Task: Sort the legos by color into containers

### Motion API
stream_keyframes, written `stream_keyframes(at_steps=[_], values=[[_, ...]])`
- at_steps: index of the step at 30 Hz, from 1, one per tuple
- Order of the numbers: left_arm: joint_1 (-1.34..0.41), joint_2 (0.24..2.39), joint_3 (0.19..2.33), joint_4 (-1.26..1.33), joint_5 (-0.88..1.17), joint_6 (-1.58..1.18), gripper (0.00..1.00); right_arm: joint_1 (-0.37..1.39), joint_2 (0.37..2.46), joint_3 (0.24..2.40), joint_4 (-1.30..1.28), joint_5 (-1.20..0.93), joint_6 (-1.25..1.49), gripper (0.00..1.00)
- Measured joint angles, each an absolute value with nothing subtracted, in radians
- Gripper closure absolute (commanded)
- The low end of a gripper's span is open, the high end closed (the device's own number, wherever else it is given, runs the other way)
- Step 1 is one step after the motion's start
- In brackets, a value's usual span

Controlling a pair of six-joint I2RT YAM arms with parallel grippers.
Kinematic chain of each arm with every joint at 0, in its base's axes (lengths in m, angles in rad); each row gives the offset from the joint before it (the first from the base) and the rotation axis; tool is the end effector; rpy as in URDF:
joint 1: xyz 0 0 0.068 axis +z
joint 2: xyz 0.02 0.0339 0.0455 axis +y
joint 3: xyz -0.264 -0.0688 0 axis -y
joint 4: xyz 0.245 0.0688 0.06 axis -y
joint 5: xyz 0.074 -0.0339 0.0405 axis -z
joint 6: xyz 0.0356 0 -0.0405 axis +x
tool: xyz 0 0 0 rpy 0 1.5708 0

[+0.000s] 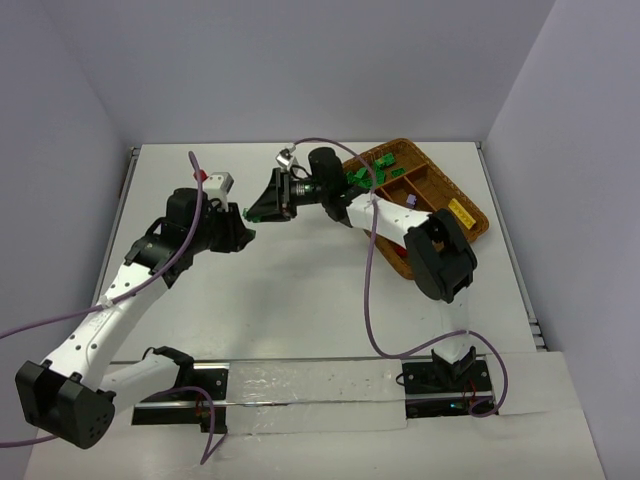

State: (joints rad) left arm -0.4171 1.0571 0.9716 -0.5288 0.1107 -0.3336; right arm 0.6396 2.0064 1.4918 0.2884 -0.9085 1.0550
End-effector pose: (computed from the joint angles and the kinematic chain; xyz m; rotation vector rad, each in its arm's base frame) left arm 0.2077 -0.0963 0.3192 0.1573 2.2280 -0.5394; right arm 0.3585 0.3017 0.2630 -0.3591 2.1835 1.8972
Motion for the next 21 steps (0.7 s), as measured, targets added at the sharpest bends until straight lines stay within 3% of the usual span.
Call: stream_keyframes(at_steps=[7,14,21], values=[[-0.417,1.065,0.956,-0.532,0.119,-0.336,1.00,0.605,1.976,1.494,0.132,-0.839,0.915,0.95],[-0.417,1.064,0.956,-0.529,0.134,-0.371,1.00,0.460,1.798,1.524,-0.284,-0.469,0.574,0.93],[-0.417,1.074,0.957,-0.511,0.133,-0.434,1.00,0.283,1.646,1.517,-0.440,-0.145,0.387,0.93]])
